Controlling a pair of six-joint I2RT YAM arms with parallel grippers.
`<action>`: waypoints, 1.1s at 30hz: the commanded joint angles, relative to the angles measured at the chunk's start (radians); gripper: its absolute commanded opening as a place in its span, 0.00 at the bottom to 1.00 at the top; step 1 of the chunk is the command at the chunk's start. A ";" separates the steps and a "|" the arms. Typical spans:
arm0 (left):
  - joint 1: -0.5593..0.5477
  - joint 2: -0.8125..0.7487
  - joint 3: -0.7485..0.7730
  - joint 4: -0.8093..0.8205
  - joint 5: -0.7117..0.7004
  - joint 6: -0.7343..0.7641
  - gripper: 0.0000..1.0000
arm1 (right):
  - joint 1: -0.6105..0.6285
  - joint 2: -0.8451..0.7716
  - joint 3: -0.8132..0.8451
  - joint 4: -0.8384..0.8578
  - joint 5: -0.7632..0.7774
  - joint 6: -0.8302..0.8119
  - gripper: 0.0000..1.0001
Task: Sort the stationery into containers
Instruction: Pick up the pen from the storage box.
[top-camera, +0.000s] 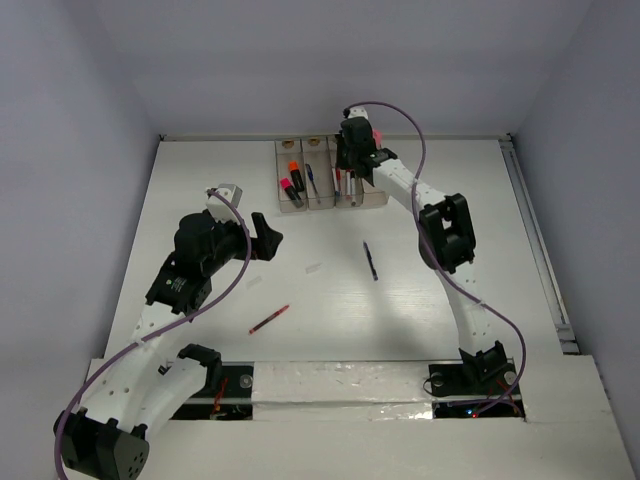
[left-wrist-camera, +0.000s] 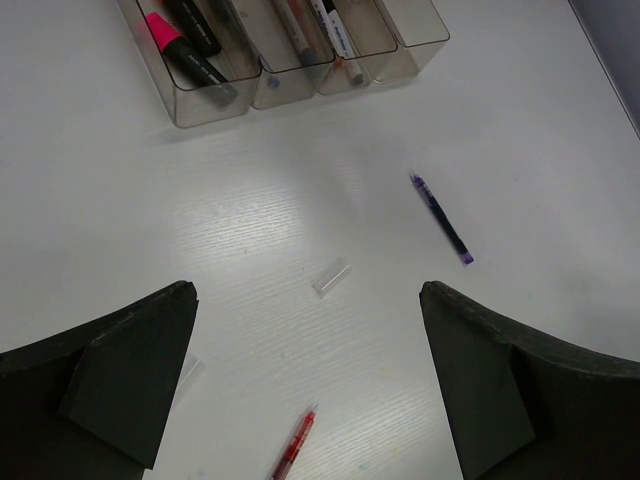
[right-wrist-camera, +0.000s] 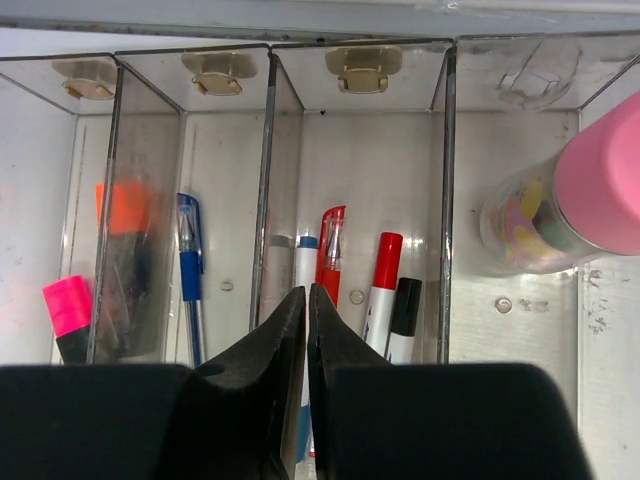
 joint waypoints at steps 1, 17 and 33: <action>0.004 -0.004 0.000 0.038 0.007 0.007 0.93 | -0.002 -0.022 0.022 -0.015 0.007 0.010 0.11; 0.004 0.002 0.000 0.040 0.013 0.004 0.93 | -0.011 0.084 0.068 -0.068 -0.035 0.027 0.22; 0.004 -0.007 0.000 0.046 0.023 0.001 0.93 | -0.011 0.137 0.098 -0.171 -0.044 0.033 0.27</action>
